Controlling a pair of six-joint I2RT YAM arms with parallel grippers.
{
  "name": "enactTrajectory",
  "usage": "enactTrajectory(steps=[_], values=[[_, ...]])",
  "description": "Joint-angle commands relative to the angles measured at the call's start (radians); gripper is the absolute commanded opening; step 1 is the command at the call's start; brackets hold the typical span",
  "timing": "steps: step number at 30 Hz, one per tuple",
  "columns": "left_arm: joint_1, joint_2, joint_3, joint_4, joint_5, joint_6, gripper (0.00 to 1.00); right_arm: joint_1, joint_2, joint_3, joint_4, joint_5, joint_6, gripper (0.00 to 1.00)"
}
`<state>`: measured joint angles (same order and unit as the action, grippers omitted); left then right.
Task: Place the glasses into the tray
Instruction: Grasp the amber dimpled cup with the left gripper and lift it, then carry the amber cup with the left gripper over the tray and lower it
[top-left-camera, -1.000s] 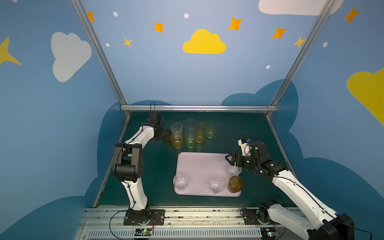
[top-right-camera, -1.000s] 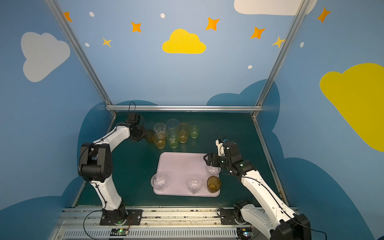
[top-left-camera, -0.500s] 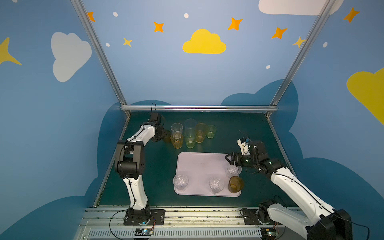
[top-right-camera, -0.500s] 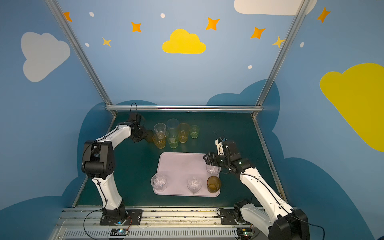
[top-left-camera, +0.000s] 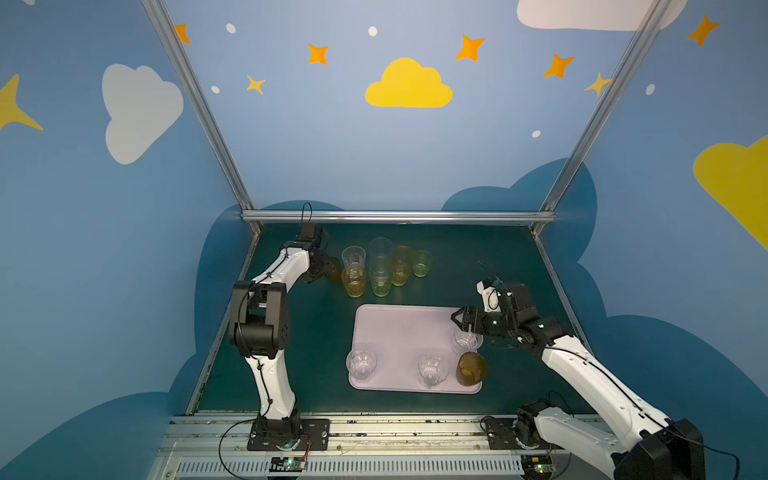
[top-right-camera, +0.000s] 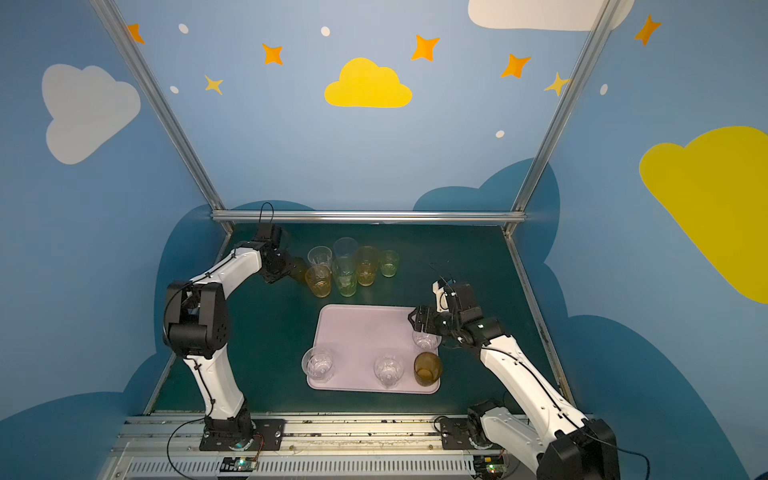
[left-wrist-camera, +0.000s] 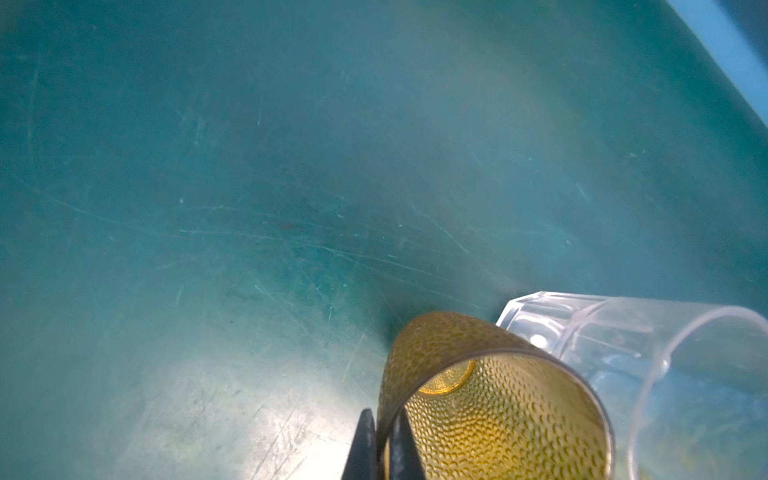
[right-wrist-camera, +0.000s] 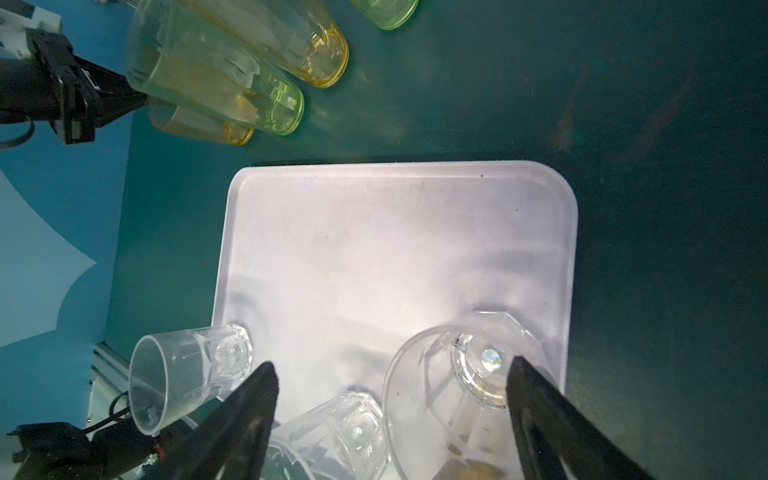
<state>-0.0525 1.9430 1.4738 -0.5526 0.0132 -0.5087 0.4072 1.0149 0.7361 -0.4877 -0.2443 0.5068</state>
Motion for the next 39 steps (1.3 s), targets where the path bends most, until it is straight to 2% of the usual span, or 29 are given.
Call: enactTrajectory(steps=[1, 9, 12, 20, 23, 29, 39], values=[[0.006, -0.058, -0.035, 0.007, -0.026, 0.006, 0.04, -0.004, -0.029, 0.033, -0.040, -0.018, 0.029, 0.86], [0.006, -0.204, -0.131, 0.044, -0.048, 0.009, 0.04, -0.010, -0.055, 0.034, -0.031, -0.004, 0.042, 0.86], [0.006, -0.269, -0.156, 0.033, -0.062, -0.002, 0.04, -0.013, -0.062, 0.046, -0.013, -0.033, 0.049, 0.86], [0.003, -0.493, -0.295, 0.065, 0.090, -0.065, 0.04, -0.013, -0.092, 0.059, -0.021, -0.110, 0.133, 0.86], [-0.008, -0.558, -0.331, 0.037, 0.105, -0.068, 0.04, -0.013, -0.112, 0.047, -0.034, -0.115, 0.158, 0.85], [-0.062, -0.678, -0.352, -0.079, 0.089, -0.022, 0.04, -0.013, -0.157, 0.028, -0.062, -0.119, 0.181, 0.85], [-0.214, -0.891, -0.394, -0.214, 0.059, -0.016, 0.04, -0.013, -0.195, 0.023, -0.075, -0.156, 0.230, 0.85]])
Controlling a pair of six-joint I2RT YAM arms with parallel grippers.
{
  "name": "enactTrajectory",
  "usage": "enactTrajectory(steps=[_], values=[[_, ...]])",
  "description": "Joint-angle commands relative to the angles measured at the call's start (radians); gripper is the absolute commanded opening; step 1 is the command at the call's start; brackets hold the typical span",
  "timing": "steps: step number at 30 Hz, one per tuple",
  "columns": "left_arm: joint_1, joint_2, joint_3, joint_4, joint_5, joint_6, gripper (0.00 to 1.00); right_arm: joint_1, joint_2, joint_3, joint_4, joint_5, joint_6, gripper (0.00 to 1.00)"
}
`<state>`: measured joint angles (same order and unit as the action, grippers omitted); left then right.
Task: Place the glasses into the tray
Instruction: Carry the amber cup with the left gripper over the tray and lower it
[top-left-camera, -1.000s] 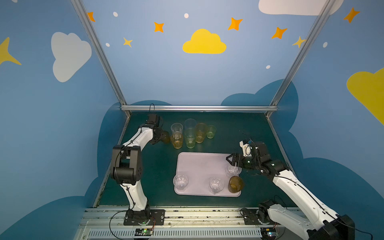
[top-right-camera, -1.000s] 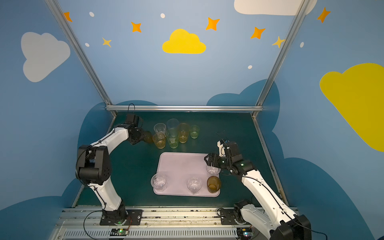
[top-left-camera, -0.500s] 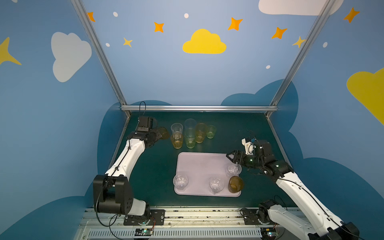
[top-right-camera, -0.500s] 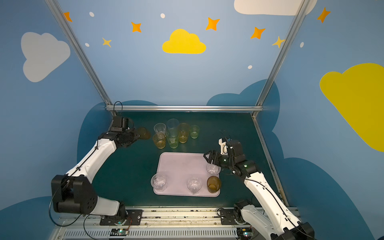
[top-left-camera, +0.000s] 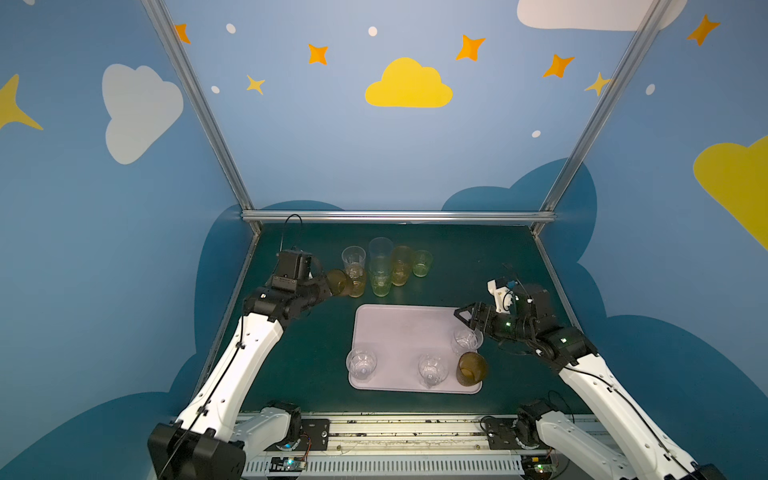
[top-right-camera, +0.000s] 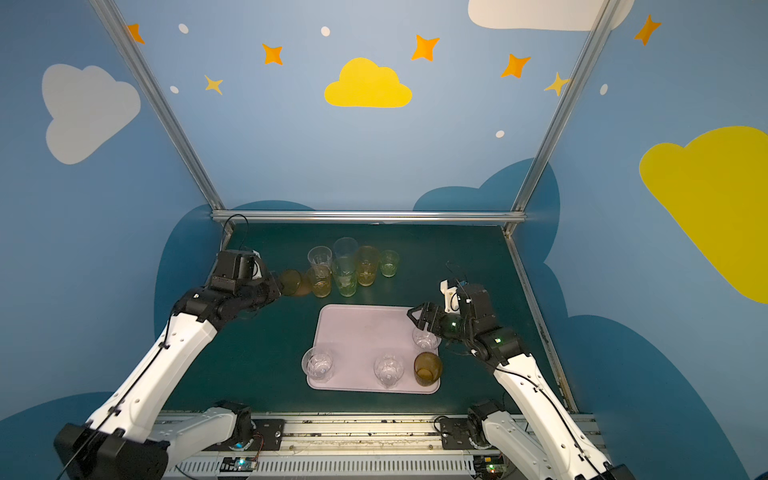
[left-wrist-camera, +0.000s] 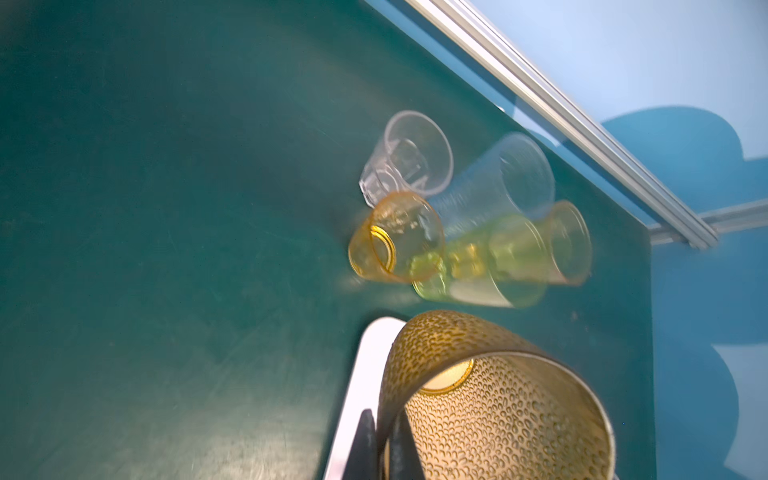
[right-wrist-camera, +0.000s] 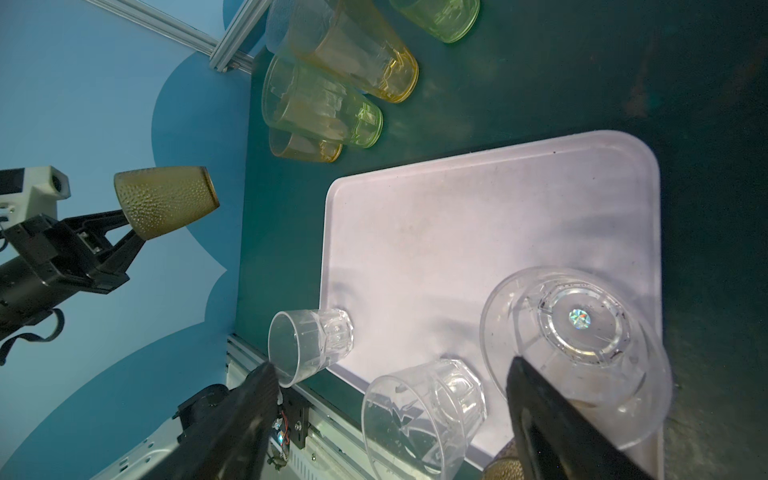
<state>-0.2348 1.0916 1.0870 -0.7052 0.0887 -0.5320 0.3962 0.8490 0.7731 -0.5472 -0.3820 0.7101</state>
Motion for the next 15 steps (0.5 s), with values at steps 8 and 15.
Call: enactTrajectory(steps=[8, 15], values=[[-0.249, -0.011, 0.067, -0.142, -0.055, -0.028, 0.04, -0.002, -0.068, -0.024, -0.052, -0.007, 0.029, 0.85], [-0.464, 0.123, 0.167, -0.176, -0.151, -0.063, 0.04, -0.005, -0.090, -0.007, -0.078, 0.037, 0.015, 0.85]])
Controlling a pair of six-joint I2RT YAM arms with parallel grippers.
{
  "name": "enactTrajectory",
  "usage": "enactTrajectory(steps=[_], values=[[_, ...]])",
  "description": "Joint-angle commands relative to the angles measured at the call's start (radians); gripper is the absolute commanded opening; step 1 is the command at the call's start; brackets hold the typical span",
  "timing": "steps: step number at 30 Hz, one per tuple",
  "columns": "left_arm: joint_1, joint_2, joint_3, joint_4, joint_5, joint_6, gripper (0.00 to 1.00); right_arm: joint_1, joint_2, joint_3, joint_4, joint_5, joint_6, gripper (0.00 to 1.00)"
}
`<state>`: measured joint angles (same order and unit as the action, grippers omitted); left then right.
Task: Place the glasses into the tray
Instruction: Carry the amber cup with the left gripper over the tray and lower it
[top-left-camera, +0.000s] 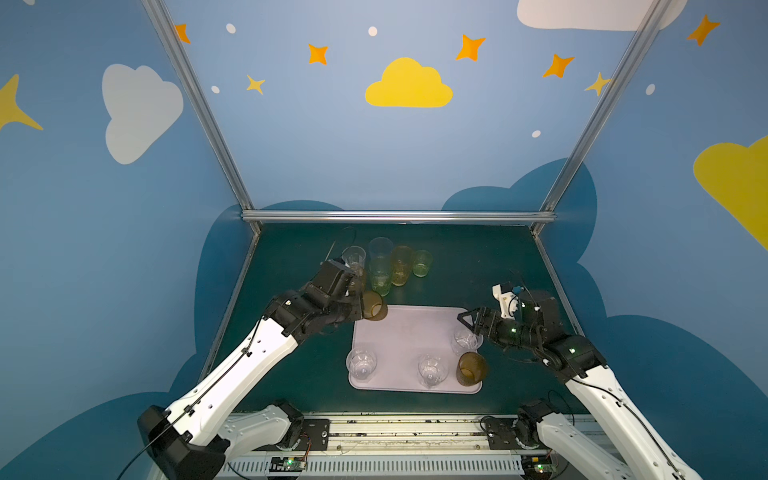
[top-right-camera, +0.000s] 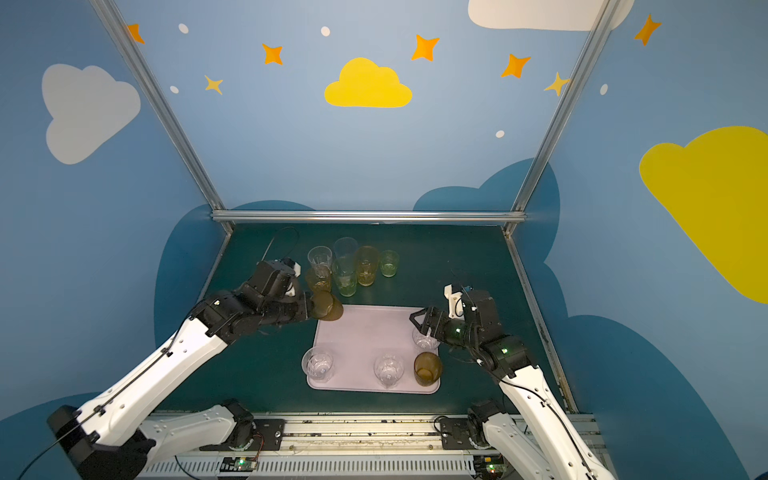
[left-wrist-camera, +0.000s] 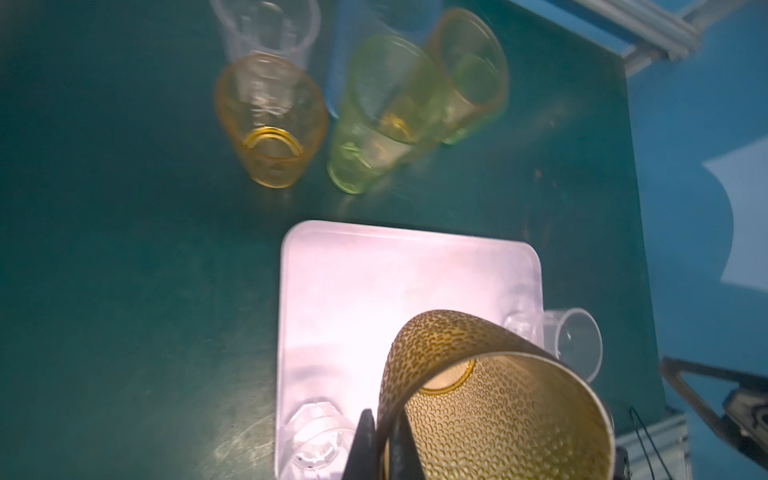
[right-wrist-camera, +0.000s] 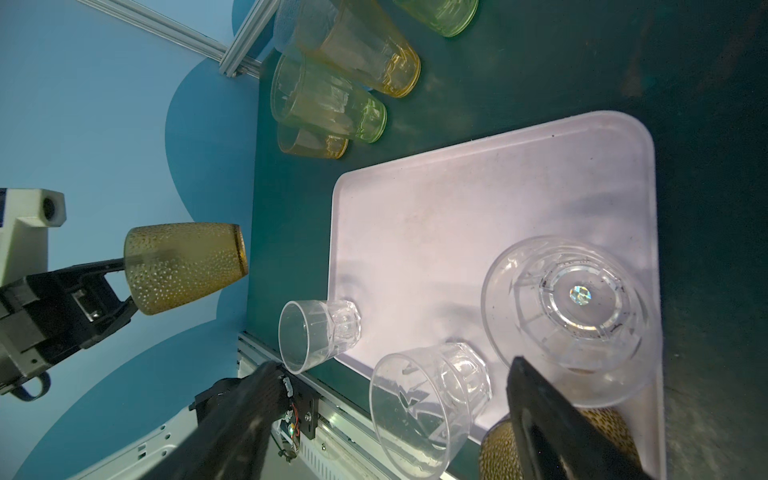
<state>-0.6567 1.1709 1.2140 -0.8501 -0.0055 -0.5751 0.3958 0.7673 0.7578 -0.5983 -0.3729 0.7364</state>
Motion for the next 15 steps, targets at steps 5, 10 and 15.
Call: enactTrajectory(steps=[5, 10, 15], values=[[-0.109, 0.129, 0.075, -0.041, -0.076, -0.030, 0.04, -0.007, 0.004, 0.033, -0.053, 0.041, -0.033, 0.85], [-0.138, 0.158, 0.069, -0.034, -0.076, -0.047, 0.04, -0.011, 0.003, 0.028, -0.051, 0.050, -0.038, 0.86], [-0.146, 0.173, 0.053, -0.030, -0.079, -0.050, 0.04, -0.014, 0.000, 0.013, -0.048, 0.045, -0.024, 0.86]])
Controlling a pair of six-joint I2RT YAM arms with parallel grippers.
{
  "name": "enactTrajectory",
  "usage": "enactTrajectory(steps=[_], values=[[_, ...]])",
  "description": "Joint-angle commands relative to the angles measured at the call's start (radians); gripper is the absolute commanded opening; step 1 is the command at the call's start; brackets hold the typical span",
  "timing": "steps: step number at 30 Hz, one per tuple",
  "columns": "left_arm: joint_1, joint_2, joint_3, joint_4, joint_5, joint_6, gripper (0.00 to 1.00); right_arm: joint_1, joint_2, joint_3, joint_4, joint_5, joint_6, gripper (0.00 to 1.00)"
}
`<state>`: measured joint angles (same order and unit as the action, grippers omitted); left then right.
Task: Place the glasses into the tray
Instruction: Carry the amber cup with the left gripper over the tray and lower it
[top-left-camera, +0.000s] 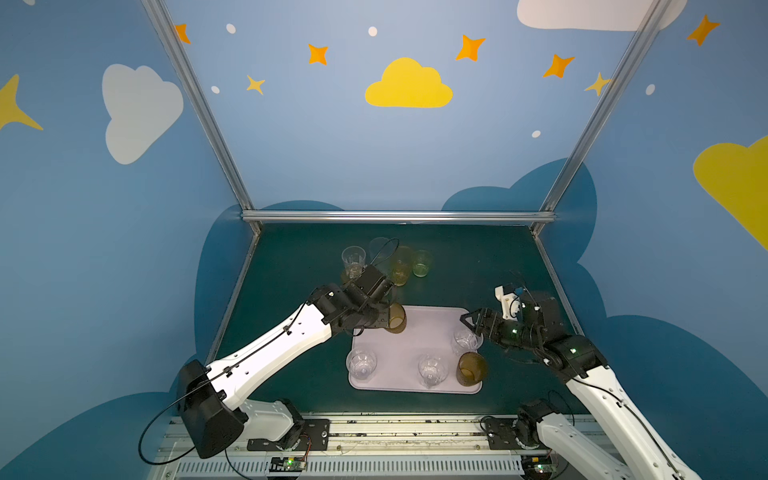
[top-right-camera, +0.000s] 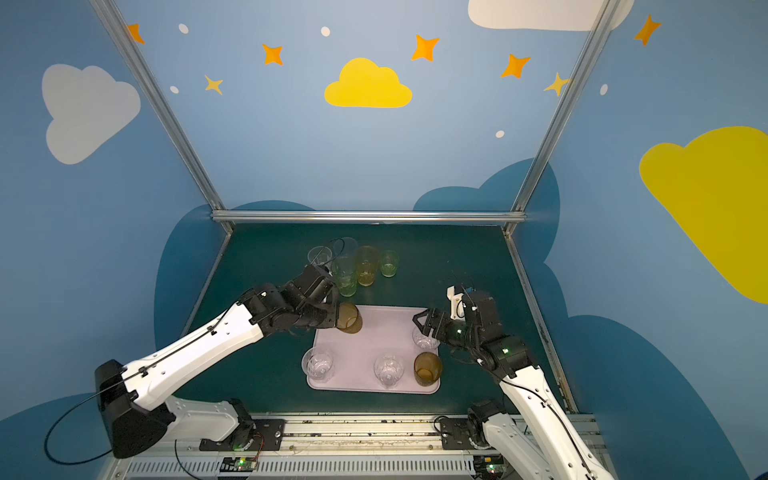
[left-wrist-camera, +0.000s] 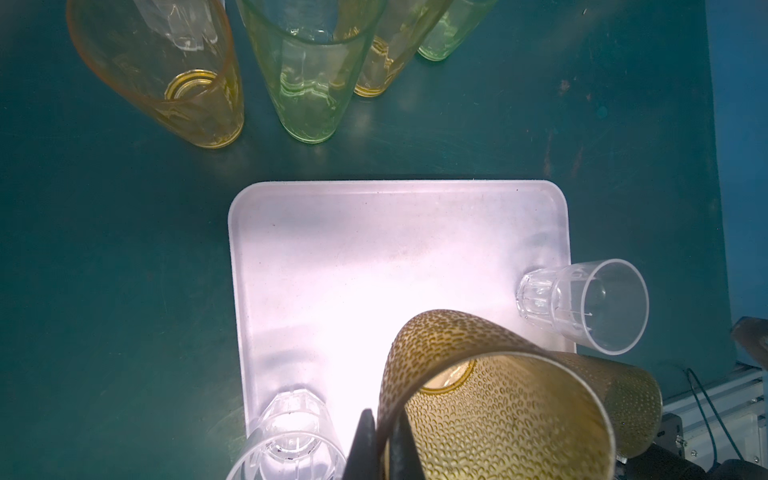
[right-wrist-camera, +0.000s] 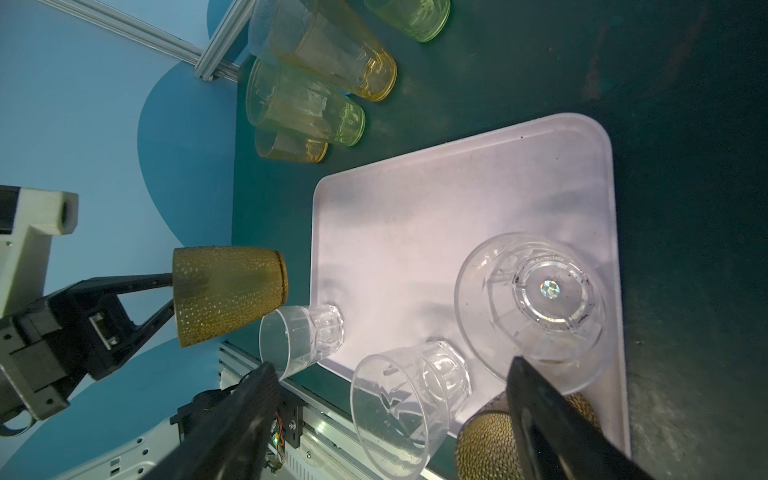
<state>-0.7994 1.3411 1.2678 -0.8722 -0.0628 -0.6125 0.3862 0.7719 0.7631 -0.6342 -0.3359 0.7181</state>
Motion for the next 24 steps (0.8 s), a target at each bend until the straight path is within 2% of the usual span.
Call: enactTrajectory(steps=[1, 24], values=[[-0.005, 0.006, -0.003, -0.006, -0.020, -0.012, 0.04, -0.004, -0.005, 0.005, -0.011, 0.006, -0.002, 0.85], [-0.075, 0.061, -0.054, 0.025, 0.000, -0.038, 0.04, -0.009, -0.014, -0.011, -0.005, 0.001, 0.012, 0.85]])
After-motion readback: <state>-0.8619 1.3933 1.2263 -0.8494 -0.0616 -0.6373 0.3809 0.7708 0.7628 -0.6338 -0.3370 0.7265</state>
